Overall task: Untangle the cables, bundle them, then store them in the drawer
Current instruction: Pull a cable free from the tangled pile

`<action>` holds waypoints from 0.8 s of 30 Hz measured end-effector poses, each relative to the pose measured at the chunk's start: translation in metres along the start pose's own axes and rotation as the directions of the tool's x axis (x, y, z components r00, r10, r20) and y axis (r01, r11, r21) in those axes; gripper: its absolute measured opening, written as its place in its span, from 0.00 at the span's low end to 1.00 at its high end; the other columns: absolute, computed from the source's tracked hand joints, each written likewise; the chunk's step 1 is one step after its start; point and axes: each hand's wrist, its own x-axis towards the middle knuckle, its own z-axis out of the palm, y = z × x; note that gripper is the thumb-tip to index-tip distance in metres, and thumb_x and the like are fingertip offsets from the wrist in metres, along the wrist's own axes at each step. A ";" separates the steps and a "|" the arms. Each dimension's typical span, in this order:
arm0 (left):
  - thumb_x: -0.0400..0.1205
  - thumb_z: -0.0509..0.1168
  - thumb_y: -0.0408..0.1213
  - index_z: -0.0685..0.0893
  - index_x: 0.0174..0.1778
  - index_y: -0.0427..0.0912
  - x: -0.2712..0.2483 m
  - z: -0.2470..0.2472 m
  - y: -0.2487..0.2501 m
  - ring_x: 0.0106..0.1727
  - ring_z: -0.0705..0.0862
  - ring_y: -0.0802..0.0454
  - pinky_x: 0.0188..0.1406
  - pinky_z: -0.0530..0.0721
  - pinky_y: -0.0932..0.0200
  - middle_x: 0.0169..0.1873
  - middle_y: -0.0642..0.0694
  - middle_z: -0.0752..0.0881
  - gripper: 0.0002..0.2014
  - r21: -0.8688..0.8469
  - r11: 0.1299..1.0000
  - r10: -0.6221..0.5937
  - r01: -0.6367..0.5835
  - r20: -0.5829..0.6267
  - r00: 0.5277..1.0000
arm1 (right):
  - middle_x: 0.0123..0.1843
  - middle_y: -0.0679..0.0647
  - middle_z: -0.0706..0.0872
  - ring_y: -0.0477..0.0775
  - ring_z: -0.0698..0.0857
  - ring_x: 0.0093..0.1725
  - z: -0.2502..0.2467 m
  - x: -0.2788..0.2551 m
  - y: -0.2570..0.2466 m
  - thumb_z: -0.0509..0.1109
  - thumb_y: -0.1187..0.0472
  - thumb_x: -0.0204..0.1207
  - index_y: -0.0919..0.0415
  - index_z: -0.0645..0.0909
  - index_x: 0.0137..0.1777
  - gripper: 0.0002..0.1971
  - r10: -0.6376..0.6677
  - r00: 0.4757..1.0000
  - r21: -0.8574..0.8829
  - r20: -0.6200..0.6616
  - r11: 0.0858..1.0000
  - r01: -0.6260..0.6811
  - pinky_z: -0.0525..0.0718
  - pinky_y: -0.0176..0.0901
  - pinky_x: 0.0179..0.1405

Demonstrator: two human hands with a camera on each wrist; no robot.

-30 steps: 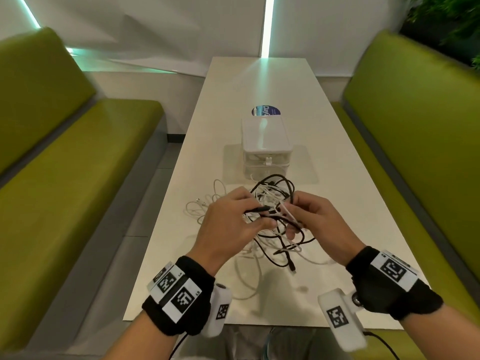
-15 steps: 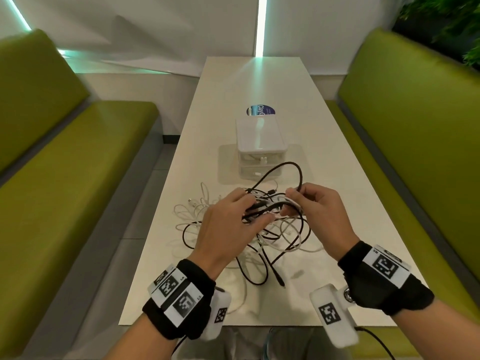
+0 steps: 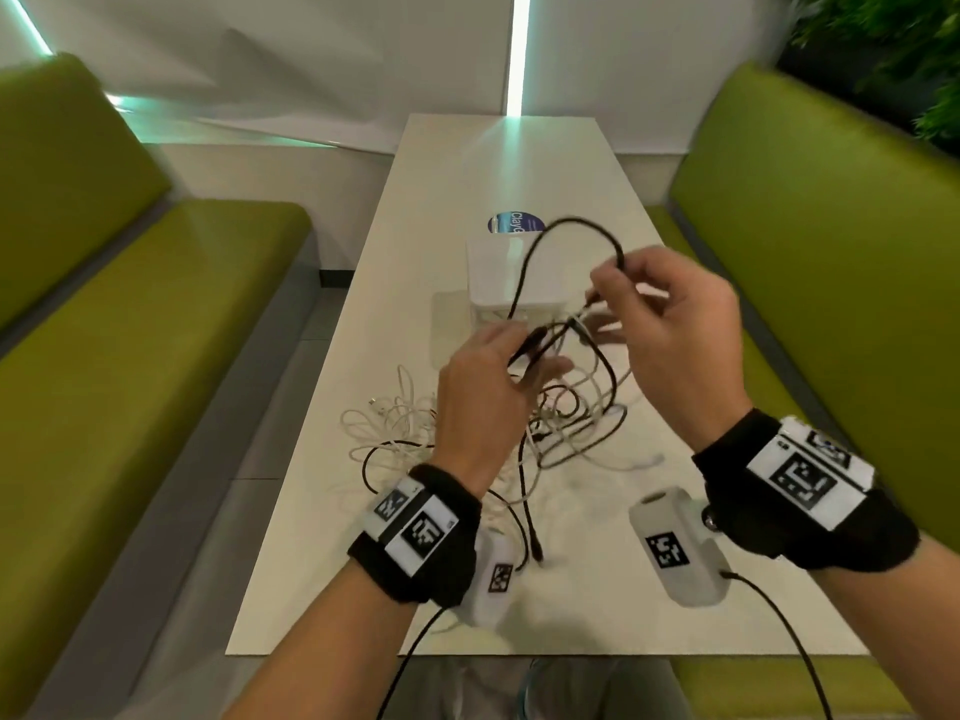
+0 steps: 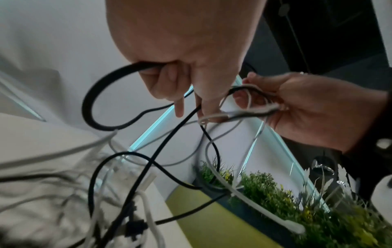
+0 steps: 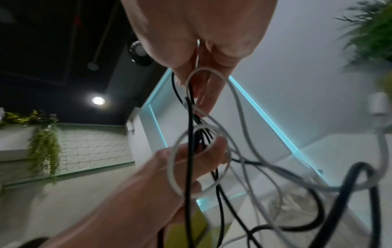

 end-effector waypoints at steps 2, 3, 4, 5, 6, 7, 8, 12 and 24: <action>0.77 0.71 0.52 0.90 0.53 0.47 0.022 0.002 0.013 0.46 0.82 0.60 0.45 0.80 0.70 0.52 0.53 0.84 0.15 -0.015 0.999 0.037 -0.037 -0.030 0.999 | 0.39 0.54 0.87 0.53 0.90 0.36 -0.003 0.012 -0.015 0.70 0.60 0.81 0.59 0.82 0.45 0.04 -0.085 0.996 -0.015 -0.013 0.996 0.084 0.91 0.51 0.36; 0.77 0.71 0.51 0.90 0.51 0.47 0.032 0.002 0.019 0.43 0.80 0.60 0.41 0.76 0.74 0.50 0.51 0.83 0.14 -0.005 0.999 0.040 -0.040 -0.041 0.998 | 0.40 0.52 0.87 0.52 0.90 0.37 -0.004 0.016 -0.021 0.70 0.59 0.81 0.58 0.83 0.46 0.04 -0.126 0.992 -0.031 -0.022 0.992 0.126 0.91 0.52 0.37; 0.77 0.71 0.50 0.90 0.50 0.47 0.041 0.003 0.024 0.40 0.77 0.60 0.36 0.72 0.74 0.46 0.51 0.82 0.12 -0.006 0.999 0.038 -0.038 -0.051 0.998 | 0.41 0.51 0.87 0.52 0.90 0.38 -0.005 0.020 -0.025 0.70 0.59 0.80 0.57 0.83 0.47 0.03 -0.164 0.986 -0.049 -0.032 0.985 0.163 0.90 0.53 0.38; 0.78 0.72 0.49 0.90 0.48 0.47 0.048 0.002 0.029 0.37 0.76 0.59 0.33 0.70 0.71 0.41 0.50 0.82 0.10 -0.031 0.999 0.039 -0.040 -0.056 0.998 | 0.42 0.50 0.87 0.51 0.90 0.39 -0.006 0.023 -0.028 0.70 0.58 0.80 0.56 0.83 0.47 0.03 -0.196 0.980 -0.069 -0.043 0.979 0.193 0.90 0.53 0.38; 0.79 0.71 0.48 0.90 0.45 0.46 0.054 0.003 0.033 0.34 0.77 0.56 0.32 0.72 0.64 0.37 0.49 0.82 0.10 -0.082 0.996 0.038 -0.043 -0.061 0.997 | 0.42 0.48 0.87 0.50 0.89 0.41 -0.006 0.025 -0.030 0.70 0.57 0.80 0.54 0.82 0.48 0.03 -0.222 0.974 -0.090 -0.052 0.972 0.217 0.90 0.54 0.39; 0.79 0.71 0.47 0.90 0.42 0.44 0.058 0.003 0.036 0.34 0.79 0.53 0.33 0.76 0.57 0.34 0.49 0.84 0.10 -0.156 0.987 0.034 -0.043 -0.062 0.998 | 0.43 0.47 0.87 0.49 0.89 0.42 -0.006 0.026 -0.031 0.70 0.56 0.80 0.53 0.82 0.47 0.02 -0.242 0.969 -0.108 -0.058 0.966 0.235 0.89 0.53 0.40; 0.79 0.70 0.47 0.89 0.40 0.43 0.059 0.004 0.037 0.34 0.81 0.52 0.34 0.79 0.53 0.32 0.49 0.86 0.11 -0.234 0.972 0.023 -0.035 -0.052 0.998 | 0.43 0.45 0.87 0.47 0.88 0.42 -0.005 0.026 -0.031 0.70 0.56 0.80 0.51 0.82 0.47 0.02 -0.257 0.965 -0.121 -0.057 0.961 0.249 0.89 0.51 0.41; 0.79 0.70 0.42 0.89 0.35 0.46 0.045 0.005 0.024 0.33 0.86 0.58 0.36 0.83 0.57 0.30 0.52 0.89 0.09 -0.303 0.953 0.018 0.023 0.133 0.991 | 0.40 0.48 0.86 0.44 0.85 0.41 0.004 0.017 -0.016 0.71 0.56 0.79 0.55 0.83 0.45 0.04 -0.254 0.967 -0.168 0.033 0.952 0.256 0.86 0.49 0.44; 0.88 0.54 0.52 0.89 0.50 0.50 -0.005 -0.054 -0.057 0.30 0.83 0.54 0.27 0.76 0.65 0.31 0.52 0.90 0.19 -0.004 0.935 -0.349 0.353 0.137 0.927 | 0.34 0.43 0.80 0.43 0.77 0.35 0.041 -0.046 0.087 0.69 0.51 0.80 0.51 0.82 0.42 0.07 0.062 0.865 -0.430 0.497 0.884 0.183 0.71 0.39 0.36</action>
